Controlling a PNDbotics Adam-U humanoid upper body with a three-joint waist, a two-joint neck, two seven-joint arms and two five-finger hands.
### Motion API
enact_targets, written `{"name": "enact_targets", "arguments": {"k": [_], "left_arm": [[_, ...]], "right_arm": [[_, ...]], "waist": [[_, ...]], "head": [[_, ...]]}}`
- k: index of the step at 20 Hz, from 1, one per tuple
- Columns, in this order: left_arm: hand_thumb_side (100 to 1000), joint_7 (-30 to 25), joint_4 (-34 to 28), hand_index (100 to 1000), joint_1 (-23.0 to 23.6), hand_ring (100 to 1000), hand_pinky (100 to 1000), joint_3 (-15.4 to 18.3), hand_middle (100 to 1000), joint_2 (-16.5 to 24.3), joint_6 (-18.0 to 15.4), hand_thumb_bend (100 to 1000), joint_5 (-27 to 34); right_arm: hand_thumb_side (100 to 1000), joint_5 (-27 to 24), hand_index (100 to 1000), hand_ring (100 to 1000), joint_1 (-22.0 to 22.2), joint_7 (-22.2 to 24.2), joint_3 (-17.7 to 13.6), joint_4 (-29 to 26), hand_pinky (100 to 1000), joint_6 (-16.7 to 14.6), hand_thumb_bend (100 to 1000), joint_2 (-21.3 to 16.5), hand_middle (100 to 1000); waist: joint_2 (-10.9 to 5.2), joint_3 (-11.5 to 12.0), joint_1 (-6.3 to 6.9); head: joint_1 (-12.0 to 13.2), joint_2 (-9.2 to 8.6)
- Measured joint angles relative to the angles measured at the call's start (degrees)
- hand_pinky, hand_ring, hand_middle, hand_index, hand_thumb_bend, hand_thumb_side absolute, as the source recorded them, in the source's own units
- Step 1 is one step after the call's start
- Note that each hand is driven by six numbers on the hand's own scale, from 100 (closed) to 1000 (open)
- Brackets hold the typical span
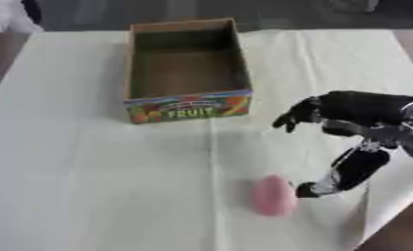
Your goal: Pick up objects on the table and place them in the box.
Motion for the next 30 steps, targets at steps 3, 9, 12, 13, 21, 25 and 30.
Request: {"name": "enact_targets", "arguments": {"k": [3,9,12,13,21,25,30], "left_arm": [[697,-0.04,0.00,802,0.00,656,710,-0.03,621,0.00,-0.01,100,0.01],[697,-0.23,0.00,801,0.00,655,710,-0.04,621,0.00,0.18,100,0.05],[697,-0.28,0.00,801,0.00,655,710,-0.05,621,0.00,0.21,100,0.06],[697,-0.29,0.00,801,0.00,655,710,-0.06,621,0.00,0.21,100,0.06],[697,-0.36,0.00,800,0.00,655,710,-0.09,621,-0.01,0.23,100,0.07],[698,-0.43,0.00,799,0.00,655,707,-0.21,621,-0.02,0.30,100,0.07],[698,-0.51,0.00,799,0.00,655,702,-0.36,621,-0.02,0.37,100,0.07]], "right_arm": [[441,0.94,907,794,-0.39,1.02,1.14,0.00,720,0.57,588,0.60,695],[398,2.25,907,794,-0.40,3.14,3.67,0.00,718,2.19,560,2.44,673],[384,3.35,918,796,-0.31,3.96,4.68,0.00,718,3.16,555,3.49,676],[375,3.68,923,798,-0.27,4.20,4.96,0.00,719,3.43,551,3.76,679],[351,6.47,927,804,0.86,5.60,6.68,0.00,721,5.79,538,5.47,680],[343,8.09,925,810,1.23,5.89,7.11,0.00,727,6.78,534,5.80,683],[342,10.02,909,810,1.73,6.04,7.32,0.00,728,7.58,527,5.94,680]], "waist": [[0.00,0.00,-0.01],[0.01,0.13,-0.02],[0.05,0.24,-0.01],[0.08,0.26,0.00],[0.25,0.42,0.04],[0.34,0.49,0.04],[0.38,0.60,0.02]], "head": [[-0.02,0.00],[-0.25,0.00],[-0.29,0.00],[-0.31,0.00],[-0.77,-0.06],[-0.94,-0.09],[-1.22,-0.35]]}}
